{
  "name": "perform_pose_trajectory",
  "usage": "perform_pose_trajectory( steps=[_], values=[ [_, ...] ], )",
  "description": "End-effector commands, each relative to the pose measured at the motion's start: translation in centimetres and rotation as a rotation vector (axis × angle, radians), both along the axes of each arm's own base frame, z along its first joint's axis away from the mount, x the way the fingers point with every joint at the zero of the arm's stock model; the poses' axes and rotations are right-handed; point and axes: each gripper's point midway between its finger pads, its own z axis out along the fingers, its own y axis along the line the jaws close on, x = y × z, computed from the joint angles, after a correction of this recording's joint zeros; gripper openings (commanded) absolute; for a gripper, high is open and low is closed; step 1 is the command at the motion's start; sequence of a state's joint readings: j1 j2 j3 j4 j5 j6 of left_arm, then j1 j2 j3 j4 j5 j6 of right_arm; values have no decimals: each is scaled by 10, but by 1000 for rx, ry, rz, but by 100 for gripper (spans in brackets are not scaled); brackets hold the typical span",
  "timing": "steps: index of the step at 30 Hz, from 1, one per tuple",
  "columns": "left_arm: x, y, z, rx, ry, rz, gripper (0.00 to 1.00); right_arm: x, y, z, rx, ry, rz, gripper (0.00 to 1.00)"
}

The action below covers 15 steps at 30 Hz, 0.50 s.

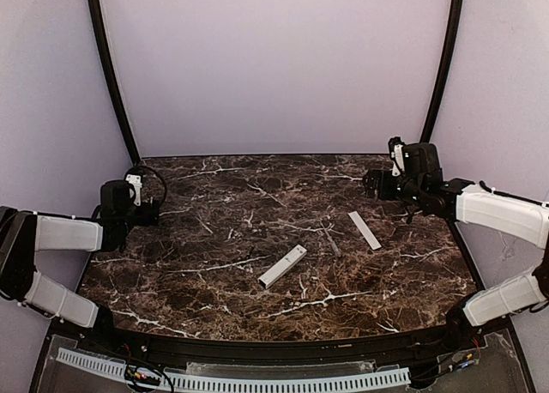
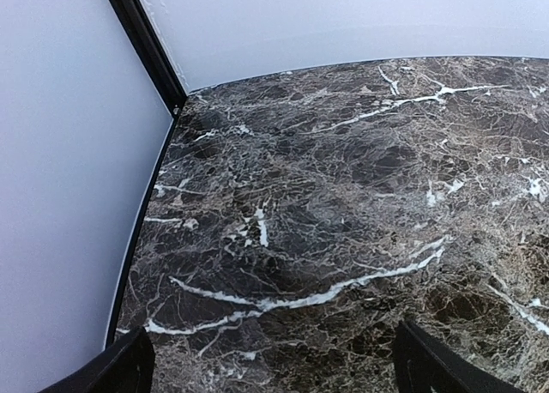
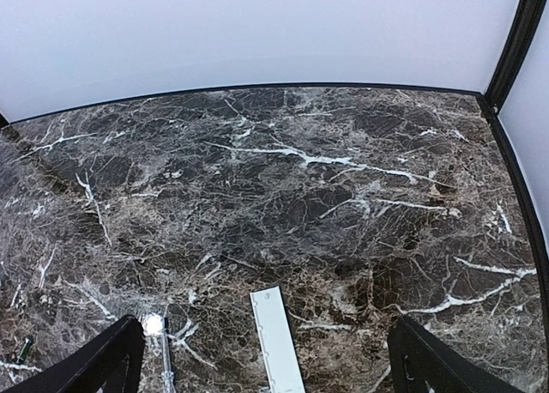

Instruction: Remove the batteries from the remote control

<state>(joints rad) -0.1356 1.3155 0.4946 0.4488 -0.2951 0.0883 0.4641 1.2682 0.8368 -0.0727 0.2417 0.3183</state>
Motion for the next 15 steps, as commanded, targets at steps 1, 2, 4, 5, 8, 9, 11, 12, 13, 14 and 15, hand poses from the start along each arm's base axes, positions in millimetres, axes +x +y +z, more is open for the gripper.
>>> perform_pose_trajectory(
  steps=[1, 2, 4, 5, 8, 9, 11, 12, 13, 14, 15],
  values=[
    [12, 1, 1, 29, -93, -10, 97, 4, 0, -8, 15, 1, 10, 99],
    [16, 0, 1, 26, -116, -9, 97, 5, 0, -9, 16, 1, 11, 99],
    [19, 0, -4, 47, -126, -17, 97, 6, -1, -12, 8, 7, 14, 99],
    [20, 1, -5, 54, -132, -13, 97, 6, -1, -13, 2, 9, 18, 99],
    [25, 3, -16, 55, -127, -6, 98, 6, -5, -14, -15, 5, 12, 99],
    [25, 6, -17, 47, -121, 5, 98, 5, -7, -15, -19, 3, 8, 99],
    [24, 8, -20, 37, -114, 8, 98, 4, -13, -17, -27, 1, -7, 99],
    [24, 9, -18, 32, -128, 9, 97, 3, -15, -20, -30, 6, -9, 98],
    [22, 9, -19, 21, -127, 9, 97, 5, -15, -18, -21, -13, -14, 99],
    [22, 9, -15, 13, -149, 2, 97, 5, -17, -19, -17, -17, -17, 99],
    [18, 10, -18, 7, -151, 1, 97, 5, -17, -20, -11, -19, -15, 99]
  ],
)
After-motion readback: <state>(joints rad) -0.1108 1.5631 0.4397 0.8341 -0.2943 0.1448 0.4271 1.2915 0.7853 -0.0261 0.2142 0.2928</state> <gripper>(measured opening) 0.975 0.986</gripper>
